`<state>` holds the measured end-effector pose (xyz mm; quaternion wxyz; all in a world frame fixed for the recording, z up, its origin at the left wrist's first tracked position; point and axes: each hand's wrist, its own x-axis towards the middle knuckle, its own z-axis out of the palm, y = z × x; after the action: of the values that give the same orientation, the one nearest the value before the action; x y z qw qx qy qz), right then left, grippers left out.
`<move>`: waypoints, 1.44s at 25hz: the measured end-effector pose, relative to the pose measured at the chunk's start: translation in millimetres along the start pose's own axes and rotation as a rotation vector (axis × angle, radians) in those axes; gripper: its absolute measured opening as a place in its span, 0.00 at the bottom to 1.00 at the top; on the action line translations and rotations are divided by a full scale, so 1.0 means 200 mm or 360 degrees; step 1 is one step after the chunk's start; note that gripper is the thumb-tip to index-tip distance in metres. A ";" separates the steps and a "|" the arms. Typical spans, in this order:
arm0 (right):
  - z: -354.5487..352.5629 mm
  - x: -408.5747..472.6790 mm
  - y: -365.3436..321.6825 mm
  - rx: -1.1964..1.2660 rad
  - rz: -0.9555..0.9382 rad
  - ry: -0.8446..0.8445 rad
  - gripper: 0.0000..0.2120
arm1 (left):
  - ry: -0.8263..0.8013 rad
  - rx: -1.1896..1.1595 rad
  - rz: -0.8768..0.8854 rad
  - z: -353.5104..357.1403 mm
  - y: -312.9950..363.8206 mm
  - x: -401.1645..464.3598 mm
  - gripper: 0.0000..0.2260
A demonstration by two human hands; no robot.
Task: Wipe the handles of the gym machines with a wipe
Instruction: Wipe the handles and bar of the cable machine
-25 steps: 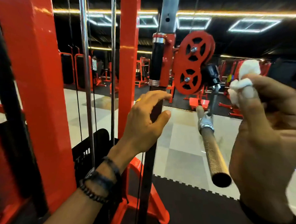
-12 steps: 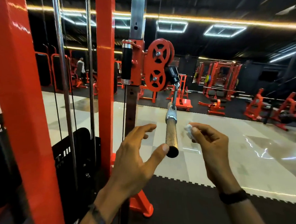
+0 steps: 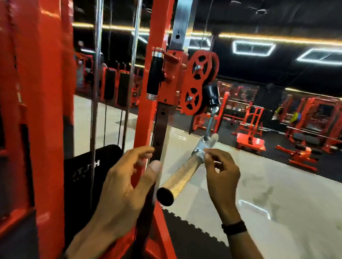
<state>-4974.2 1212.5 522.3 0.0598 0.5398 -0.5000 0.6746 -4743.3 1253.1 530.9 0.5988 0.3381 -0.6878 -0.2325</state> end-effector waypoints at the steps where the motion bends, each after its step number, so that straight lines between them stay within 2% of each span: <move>1: 0.00 0.00 0.05 0.0026 -0.0091 -0.0009 0.05 | 0.0056 -0.0034 -0.0011 0.04 0.01 -0.02 0.23; 7: 0.03 0.00 0.18 0.0266 -0.0298 -0.0161 0.08 | 0.0311 0.0026 -0.0107 0.23 0.08 -0.11 0.21; 12: 0.06 -0.01 0.18 0.0396 -0.0308 -0.0197 0.09 | 0.0488 0.0114 -0.0129 0.29 0.10 -0.05 0.21; 16: 0.07 -0.01 0.18 0.0375 -0.0297 -0.0186 0.10 | 0.0544 0.0307 -0.0205 0.25 0.05 -0.07 0.16; 18: 0.07 0.01 0.19 0.0337 -0.0304 -0.0198 0.12 | 0.0586 0.0277 -0.0221 0.20 0.03 -0.10 0.16; 23: 0.06 0.02 0.19 0.0260 -0.0310 -0.0199 0.12 | 0.0474 0.0115 -0.0218 0.12 0.01 -0.20 0.13; 28: 0.08 0.03 0.20 0.0138 -0.0308 -0.0168 0.11 | 0.0297 0.0190 -0.0146 0.09 0.01 -0.25 0.14; 34: 0.10 -0.06 0.06 0.0230 -0.0159 -0.0130 0.10 | 0.0337 0.0134 -0.0070 0.07 -0.01 -0.26 0.16; 36: 0.09 -0.22 -0.08 0.0345 -0.0234 -0.0253 0.09 | 0.0350 0.0110 -0.0096 0.07 -0.02 -0.28 0.16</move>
<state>-4934.4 1227.9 496.8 0.0106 0.6299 -0.3866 0.6735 -4753.8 1289.9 488.5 0.6513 0.4025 -0.6152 -0.1880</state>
